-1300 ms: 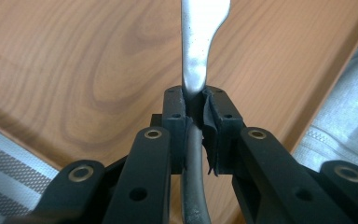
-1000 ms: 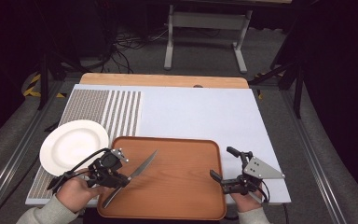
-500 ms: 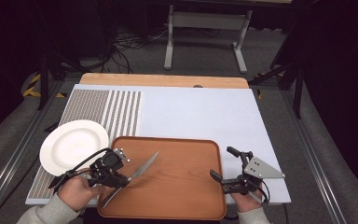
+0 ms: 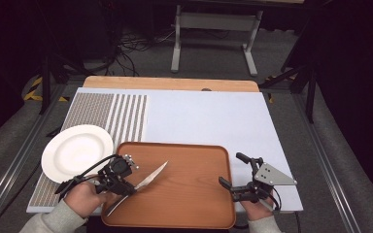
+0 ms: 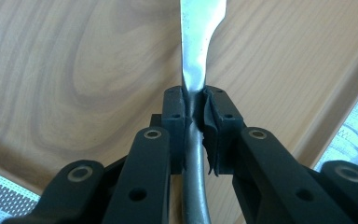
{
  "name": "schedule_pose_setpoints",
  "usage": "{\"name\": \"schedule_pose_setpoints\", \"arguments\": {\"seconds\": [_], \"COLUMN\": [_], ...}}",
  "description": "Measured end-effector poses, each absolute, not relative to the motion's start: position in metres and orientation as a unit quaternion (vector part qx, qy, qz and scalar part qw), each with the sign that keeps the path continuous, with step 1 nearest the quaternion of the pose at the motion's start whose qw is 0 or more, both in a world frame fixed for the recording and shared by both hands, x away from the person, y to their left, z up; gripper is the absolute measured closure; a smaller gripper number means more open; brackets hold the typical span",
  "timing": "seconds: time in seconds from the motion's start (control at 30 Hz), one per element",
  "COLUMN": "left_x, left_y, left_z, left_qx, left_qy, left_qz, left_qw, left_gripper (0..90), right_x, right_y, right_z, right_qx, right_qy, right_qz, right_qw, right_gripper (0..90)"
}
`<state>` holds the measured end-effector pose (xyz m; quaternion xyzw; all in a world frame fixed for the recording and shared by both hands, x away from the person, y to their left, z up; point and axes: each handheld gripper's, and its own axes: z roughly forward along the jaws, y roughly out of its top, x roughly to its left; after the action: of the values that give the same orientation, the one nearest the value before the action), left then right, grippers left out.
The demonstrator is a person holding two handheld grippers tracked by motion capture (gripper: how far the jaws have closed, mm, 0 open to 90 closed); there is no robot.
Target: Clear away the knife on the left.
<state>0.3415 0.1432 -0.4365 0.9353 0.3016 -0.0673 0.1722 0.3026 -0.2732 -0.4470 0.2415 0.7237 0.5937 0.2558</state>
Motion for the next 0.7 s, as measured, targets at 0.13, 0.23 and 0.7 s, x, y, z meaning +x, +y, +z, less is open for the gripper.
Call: {"name": "schedule_pose_setpoints", "arguments": {"seconds": [0.13, 0.23, 0.7], "left_x": [0.3422, 0.3424, 0.3437], "left_y": [0.1426, 0.1423, 0.1394], "left_z": [-0.4376, -0.4380, -0.4445], "left_qx": [0.935, 0.936, 0.937], "left_qy": [0.305, 0.305, 0.307], "left_qz": [-0.069, -0.067, -0.065], "left_qw": [0.168, 0.165, 0.157], "left_gripper": [79.6, 79.5, 79.2], "right_x": [0.3023, 0.3024, 0.3026], "right_y": [-0.2730, -0.2731, -0.2739], "right_z": [-0.4468, -0.4468, -0.4469], "right_qx": [0.241, 0.241, 0.241], "right_qy": [0.725, 0.724, 0.726], "right_qz": [0.593, 0.593, 0.594], "right_qw": [0.256, 0.256, 0.251], "right_gripper": [1.9, 1.9, 2.1]}}
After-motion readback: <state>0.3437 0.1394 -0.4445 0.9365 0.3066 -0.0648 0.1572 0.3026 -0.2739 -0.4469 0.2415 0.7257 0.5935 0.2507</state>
